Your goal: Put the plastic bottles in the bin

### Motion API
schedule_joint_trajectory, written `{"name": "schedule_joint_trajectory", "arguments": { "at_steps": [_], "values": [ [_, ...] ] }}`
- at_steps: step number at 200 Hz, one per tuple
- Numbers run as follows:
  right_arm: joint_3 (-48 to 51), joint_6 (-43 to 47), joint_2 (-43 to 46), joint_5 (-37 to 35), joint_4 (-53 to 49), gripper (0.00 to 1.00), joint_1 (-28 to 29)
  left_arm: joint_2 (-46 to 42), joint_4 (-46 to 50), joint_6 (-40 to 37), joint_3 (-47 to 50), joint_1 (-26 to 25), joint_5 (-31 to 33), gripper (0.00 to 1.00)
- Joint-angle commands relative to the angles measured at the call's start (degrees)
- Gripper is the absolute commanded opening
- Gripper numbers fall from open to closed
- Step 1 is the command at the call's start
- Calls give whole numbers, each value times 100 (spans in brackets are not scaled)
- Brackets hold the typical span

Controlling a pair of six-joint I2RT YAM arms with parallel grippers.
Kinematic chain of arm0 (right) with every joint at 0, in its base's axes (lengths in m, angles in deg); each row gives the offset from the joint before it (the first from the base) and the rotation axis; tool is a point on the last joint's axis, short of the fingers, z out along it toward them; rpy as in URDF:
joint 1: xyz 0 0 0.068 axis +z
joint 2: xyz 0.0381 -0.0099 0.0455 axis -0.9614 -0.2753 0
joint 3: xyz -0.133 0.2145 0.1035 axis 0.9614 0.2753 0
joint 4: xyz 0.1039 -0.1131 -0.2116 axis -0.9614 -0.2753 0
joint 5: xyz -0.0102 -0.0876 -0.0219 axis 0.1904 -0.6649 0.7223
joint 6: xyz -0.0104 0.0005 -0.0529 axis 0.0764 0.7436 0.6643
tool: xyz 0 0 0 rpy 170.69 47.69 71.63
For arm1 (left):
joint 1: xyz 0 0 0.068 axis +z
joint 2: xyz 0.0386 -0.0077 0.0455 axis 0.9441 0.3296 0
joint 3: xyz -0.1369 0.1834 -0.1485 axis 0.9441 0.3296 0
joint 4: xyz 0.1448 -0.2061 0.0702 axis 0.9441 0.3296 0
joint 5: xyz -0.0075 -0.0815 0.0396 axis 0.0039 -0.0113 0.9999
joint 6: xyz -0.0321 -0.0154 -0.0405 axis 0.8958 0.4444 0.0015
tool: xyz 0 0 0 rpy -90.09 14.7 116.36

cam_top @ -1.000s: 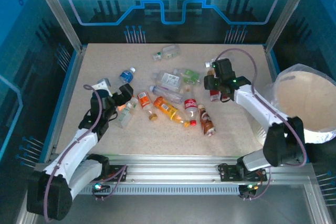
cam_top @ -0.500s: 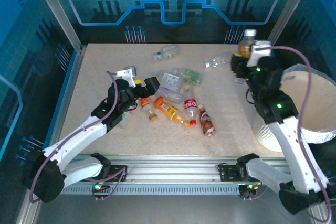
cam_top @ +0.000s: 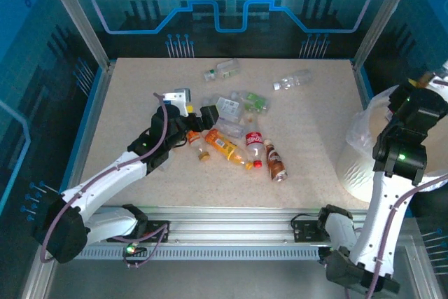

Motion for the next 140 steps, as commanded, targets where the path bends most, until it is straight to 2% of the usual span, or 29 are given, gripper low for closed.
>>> {"name": "schedule_joint_trajectory", "arguments": {
  "at_steps": [1,46,140],
  "values": [
    [392,-582,29,401,-433,43,-495,-113,337,-395,-192,-65,396,99],
    [1419,-977,95,570,-218,43,-594,-281,346,-471,5,-65,528,99],
    [2151,-1653,-357,2473,986,42,-498,-307,327,-591,136,-64,929,99]
  ]
}}
